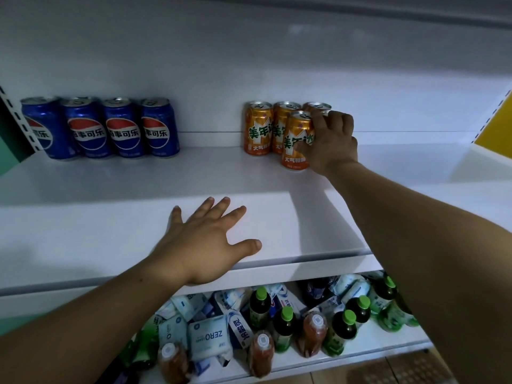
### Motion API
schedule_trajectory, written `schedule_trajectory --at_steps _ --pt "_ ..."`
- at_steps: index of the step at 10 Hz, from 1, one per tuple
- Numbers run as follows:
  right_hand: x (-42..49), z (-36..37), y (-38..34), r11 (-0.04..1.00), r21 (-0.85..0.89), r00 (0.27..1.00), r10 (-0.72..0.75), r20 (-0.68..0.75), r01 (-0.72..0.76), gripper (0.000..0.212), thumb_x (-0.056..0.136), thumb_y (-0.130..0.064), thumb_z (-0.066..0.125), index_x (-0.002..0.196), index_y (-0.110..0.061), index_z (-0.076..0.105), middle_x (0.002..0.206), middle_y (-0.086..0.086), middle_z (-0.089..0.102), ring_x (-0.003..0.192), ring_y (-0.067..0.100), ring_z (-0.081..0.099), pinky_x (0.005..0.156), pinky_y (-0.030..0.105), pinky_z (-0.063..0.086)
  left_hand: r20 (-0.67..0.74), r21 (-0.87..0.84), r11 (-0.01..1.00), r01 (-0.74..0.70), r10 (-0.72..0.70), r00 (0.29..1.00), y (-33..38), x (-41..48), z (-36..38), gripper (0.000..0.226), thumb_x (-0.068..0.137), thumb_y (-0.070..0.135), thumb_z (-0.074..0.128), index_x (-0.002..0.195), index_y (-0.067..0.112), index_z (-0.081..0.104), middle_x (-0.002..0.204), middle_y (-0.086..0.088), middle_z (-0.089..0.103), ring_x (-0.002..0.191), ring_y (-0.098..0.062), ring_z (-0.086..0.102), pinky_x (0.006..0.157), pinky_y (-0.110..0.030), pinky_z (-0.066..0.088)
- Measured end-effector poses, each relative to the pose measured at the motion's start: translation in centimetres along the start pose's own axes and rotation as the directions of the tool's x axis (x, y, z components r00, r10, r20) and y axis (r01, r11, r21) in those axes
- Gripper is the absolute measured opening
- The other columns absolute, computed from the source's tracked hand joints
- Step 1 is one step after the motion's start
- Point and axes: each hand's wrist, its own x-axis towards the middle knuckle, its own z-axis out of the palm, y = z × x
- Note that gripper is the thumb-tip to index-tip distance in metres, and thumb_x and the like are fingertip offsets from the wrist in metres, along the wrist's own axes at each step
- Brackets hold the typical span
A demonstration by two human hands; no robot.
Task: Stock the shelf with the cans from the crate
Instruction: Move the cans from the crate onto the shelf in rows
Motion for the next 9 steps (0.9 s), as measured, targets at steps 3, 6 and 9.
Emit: schedule_trajectory --at_steps 3,6,9 --pt "-0.1 -0.1 -0.2 1.0 -0.027 1.0 0.001 0.007 -0.001 0.081 0.086 -0.053 0.056 0.151 -0.03 0.013 0.15 0.008 0.024 0.141 0.031 0.011 0.101 0.052 0.039 -0.003 0.011 1.0 -0.003 0.003 1.0 0.0 -0.1 0.0 0.077 0.08 0.079 0.018 0.147 0.047 -0.003 0.158 0.016 -0.013 0.144 -0.006 -0.017 0.115 -0.054 -0.009" --pt "-4.1 -5.3 -0.1 1.0 -0.005 0.992 0.025 0.126 -0.024 0.089 0.087 -0.057 0.055 0.153 -0.026 0.005 0.161 0.004 0.01 0.147 0.027 0.007 0.118 0.044 0.016 0.015 0.017 1.0 -0.02 0.019 1.0 0.3 -0.1 -0.4 0.077 0.083 0.077 0.019 0.149 0.043 0.0 0.159 0.011 -0.009 0.146 -0.012 -0.012 0.115 -0.056 -0.006" --pt "-15.3 -15.1 4.0 0.974 -0.191 0.943 0.176 0.284 -0.124 0.08 0.091 -0.062 0.046 0.153 -0.022 0.018 0.158 0.006 0.024 0.142 0.03 0.025 0.112 0.045 0.03 0.033 -0.077 0.985 -0.154 0.157 0.987 4.0 -1.2 -2.1 0.078 0.085 0.068 0.043 0.15 0.032 0.02 0.16 0.004 0.012 0.147 -0.019 0.008 0.116 -0.052 0.013"
